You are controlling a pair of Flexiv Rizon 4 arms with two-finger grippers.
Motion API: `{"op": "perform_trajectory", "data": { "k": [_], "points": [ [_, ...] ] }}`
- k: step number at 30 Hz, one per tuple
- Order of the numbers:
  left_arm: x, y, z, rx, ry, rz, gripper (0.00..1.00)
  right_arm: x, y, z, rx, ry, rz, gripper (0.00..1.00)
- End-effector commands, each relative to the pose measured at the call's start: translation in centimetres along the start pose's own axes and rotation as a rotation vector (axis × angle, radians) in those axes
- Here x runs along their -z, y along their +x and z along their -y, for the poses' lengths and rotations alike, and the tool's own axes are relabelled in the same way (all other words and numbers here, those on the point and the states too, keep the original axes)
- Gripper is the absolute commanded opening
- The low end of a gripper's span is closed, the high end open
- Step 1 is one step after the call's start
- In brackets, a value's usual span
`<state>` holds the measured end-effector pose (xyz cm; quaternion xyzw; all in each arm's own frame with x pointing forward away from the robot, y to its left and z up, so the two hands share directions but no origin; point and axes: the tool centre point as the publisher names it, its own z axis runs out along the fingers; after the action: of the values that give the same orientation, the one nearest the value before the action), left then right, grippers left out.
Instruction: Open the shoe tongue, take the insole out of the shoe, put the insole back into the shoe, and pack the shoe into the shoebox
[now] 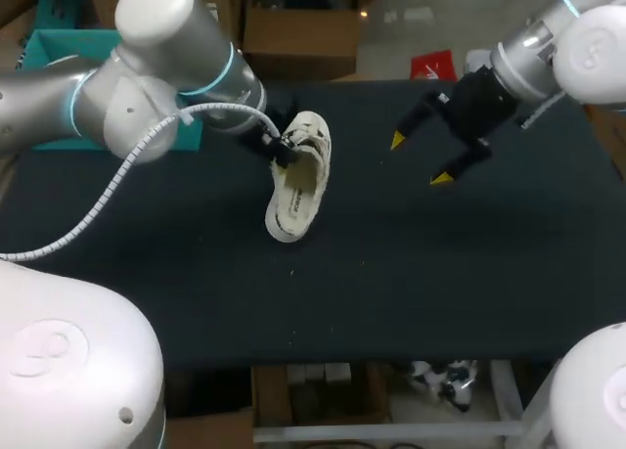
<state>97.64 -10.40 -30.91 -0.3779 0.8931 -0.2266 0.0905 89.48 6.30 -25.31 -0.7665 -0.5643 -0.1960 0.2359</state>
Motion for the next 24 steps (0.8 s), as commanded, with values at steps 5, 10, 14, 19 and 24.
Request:
{"op": "perform_trajectory", "data": {
  "k": [5,10,14,19,24],
  "points": [
    [3.5,-1.1,1.3,-0.206,0.03,-0.079,0.0,1.3,0.5,-0.5,0.43,0.081,0.017,1.0],
    [6.0,-2.8,2.8,-0.303,0.055,-0.069,0.0,1.3,0.5,-0.5,0.43,0.081,0.017,1.0],
    [7.7,-4.0,3.8,-0.371,0.062,-0.052,0.0,1.3,0.5,-0.5,0.43,0.081,0.017,1.0],
    [9.4,-4.9,5.2,-0.463,0.053,-0.033,0.0,0.6,1.6,0.4,0.476,-0.035,0.121,1.0],
    [11.0,-5.6,6.4,-0.508,0.041,-0.022,0.0,0.5,1.3,1.2,0.58,-0.053,0.203,1.0]
  ]
}}
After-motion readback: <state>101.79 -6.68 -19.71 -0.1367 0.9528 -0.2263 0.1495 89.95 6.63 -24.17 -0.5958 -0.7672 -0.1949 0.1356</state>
